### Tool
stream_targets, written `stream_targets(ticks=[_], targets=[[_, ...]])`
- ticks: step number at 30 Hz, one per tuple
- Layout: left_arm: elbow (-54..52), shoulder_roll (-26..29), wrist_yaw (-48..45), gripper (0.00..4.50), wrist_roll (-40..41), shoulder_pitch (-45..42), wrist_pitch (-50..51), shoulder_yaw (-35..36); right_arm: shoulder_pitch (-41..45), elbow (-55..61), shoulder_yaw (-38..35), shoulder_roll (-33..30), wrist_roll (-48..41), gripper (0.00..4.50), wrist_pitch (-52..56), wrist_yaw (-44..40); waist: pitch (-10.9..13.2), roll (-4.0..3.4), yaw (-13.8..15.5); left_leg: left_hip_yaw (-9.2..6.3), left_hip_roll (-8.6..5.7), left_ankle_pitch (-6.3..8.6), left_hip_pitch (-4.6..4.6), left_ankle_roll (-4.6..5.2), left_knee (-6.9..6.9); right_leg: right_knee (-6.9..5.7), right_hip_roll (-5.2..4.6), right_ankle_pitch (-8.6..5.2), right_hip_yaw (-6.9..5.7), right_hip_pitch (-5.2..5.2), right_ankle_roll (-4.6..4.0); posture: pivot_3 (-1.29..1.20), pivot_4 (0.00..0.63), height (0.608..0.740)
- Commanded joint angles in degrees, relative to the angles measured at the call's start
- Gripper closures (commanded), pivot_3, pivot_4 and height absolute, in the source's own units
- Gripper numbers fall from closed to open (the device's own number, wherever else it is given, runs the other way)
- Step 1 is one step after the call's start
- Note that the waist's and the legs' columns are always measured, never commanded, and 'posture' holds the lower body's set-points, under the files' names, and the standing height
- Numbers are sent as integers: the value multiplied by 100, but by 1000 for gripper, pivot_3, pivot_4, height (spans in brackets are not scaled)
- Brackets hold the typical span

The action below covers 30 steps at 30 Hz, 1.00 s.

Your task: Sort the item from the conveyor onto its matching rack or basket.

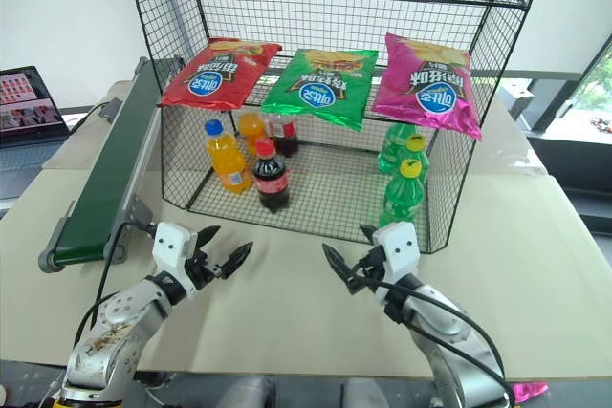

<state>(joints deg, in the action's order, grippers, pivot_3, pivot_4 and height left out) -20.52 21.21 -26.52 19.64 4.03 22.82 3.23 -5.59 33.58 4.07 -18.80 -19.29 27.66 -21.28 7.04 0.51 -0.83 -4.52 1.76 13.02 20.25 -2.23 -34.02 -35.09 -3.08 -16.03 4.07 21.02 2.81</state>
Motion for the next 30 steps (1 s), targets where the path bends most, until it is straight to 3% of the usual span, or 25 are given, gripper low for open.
stream_targets(ticks=[1, 6, 15, 30], targets=[[-183, 90, 112, 0, -112, -115, 43, 67, 18, 219, -60, -37, -30, 19, -178, -87, 0, 0, 0, 0, 0, 0, 0, 0, 0, 0, 0, 0, 0, 0, 0, 0, 150, 738], [-135, 19, 400, 0, -467, -51, -152, 38, 64, 180, -54, -77, -40, 19, -203, -193, 0, 0, 1, 0, 0, 0, 0, 0, 0, 1, 0, 0, 0, 0, 0, 0, 150, 738], [-281, 88, 42, 0, -15, -34, 15, 156, 130, 174, -21, -37, -19, 19, -159, -202, 0, 0, 1, 0, 0, 0, 0, 0, 0, 1, 0, 0, 0, 0, 0, 0, 150, 738], [-342, 182, -70, 0, 71, -77, 131, 162, 118, 185, -4, -18, -4, 19, -152, -189, 0, 0, -1, 0, 0, 0, 0, 0, 0, 0, 0, 0, 0, 0, 0, 0, 150, 738]])
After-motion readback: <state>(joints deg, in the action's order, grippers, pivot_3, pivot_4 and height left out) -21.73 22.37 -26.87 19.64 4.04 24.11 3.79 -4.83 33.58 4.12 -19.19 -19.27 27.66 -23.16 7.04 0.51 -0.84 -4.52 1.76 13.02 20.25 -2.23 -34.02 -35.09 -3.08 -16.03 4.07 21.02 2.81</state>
